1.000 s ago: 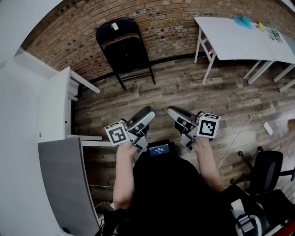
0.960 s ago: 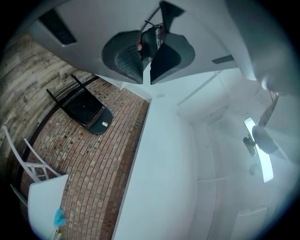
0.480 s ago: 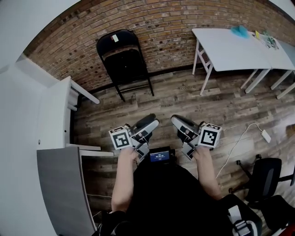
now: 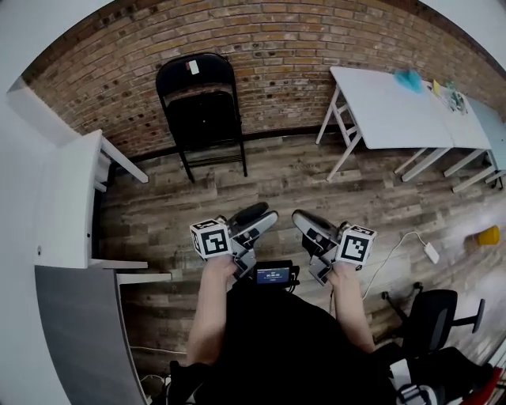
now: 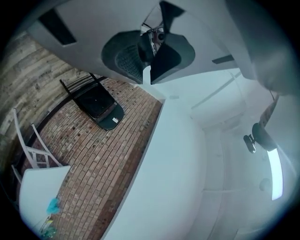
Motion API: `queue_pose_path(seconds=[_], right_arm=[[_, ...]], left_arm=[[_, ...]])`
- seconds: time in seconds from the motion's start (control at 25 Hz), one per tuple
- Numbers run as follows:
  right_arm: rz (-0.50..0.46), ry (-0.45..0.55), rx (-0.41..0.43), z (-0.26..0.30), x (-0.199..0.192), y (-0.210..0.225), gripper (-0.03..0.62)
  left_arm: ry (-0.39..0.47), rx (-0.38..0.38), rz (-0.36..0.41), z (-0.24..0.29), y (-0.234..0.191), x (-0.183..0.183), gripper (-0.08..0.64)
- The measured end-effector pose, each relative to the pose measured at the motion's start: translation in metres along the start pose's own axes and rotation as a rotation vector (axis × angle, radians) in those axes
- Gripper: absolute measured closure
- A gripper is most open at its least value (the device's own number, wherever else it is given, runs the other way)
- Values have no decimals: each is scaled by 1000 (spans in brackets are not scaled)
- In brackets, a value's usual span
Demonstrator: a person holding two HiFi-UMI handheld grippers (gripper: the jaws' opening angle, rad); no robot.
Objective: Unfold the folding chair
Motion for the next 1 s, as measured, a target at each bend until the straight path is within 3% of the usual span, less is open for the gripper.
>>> queue_pose_path(seconds=[0.44,0.64,1.0], right_arm=[[-85,-101,-109,118,78,2,557],[-82,-96,-151,153,95,9,557],[-42,-102,-138,185,111,30,557]], left_arm=[[184,-127,-39,-66,-68,121,224],[169,-139,-45,-87,-84,145,224],[139,-130,-80,-88,-118,156,227]])
Point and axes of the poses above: the fingertips, and each gripper's own axes: z forward along the fingers, y to its right, x out of its top, the point moved 2 cm from there along -z, backward along the fingers, and after that the axes turned 13 degrees about -y, right-handed, at the moved point
